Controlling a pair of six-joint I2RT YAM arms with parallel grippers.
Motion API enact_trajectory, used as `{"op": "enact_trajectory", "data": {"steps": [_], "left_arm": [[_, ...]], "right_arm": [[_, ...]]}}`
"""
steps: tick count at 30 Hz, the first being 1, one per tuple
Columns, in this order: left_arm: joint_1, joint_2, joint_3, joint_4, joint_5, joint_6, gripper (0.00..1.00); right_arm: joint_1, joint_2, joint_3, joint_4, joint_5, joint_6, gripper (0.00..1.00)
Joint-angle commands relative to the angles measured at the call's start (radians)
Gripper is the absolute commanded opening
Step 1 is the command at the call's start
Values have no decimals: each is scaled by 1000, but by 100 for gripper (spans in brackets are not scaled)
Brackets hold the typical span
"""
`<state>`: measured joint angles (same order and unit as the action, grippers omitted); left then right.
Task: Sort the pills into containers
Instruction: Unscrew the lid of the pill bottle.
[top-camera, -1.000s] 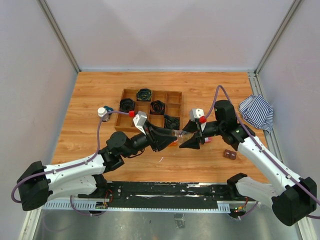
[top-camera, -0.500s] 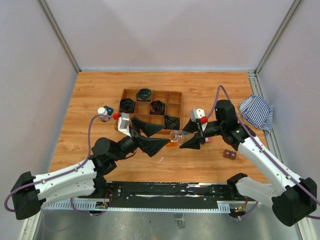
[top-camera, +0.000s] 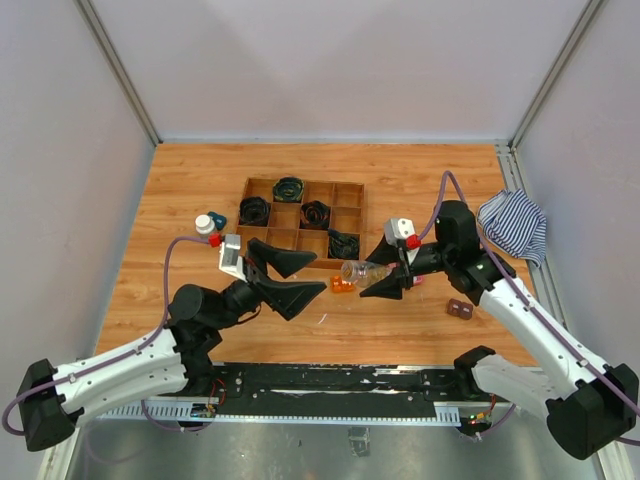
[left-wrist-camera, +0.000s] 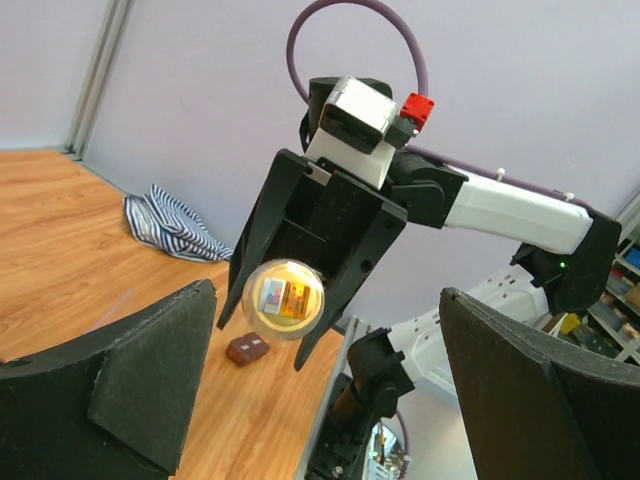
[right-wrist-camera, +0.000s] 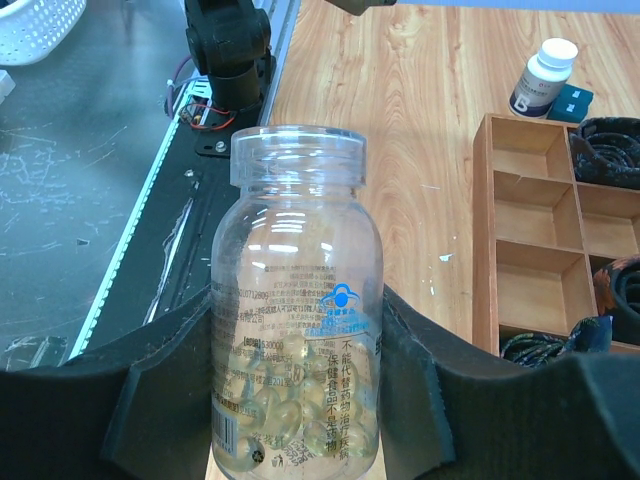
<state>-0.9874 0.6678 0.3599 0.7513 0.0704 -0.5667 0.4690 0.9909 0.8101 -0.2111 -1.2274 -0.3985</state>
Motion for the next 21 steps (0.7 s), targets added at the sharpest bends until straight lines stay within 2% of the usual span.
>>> {"op": "enact_trajectory", "data": {"steps": [1,3,8,14,21], "left_arm": [[4,-60,-41,28,5,21,99],[5,-75,-58,72,44,19,99],[5,-99,-26,28,109,57,99],[4,-107,-45,-1,111,85,99],[4,-97,-42,-47,134,210,99]], "right_arm": [[-35,-24,-16,58,-19,46,1],[-36,-26,-22,74,-22,57,1],[-49,-35,-29,87,-43,65,0],[-81,-36,-42,95,-86,49,1],[-184,-29,-51,76,-161,-1,1]]}}
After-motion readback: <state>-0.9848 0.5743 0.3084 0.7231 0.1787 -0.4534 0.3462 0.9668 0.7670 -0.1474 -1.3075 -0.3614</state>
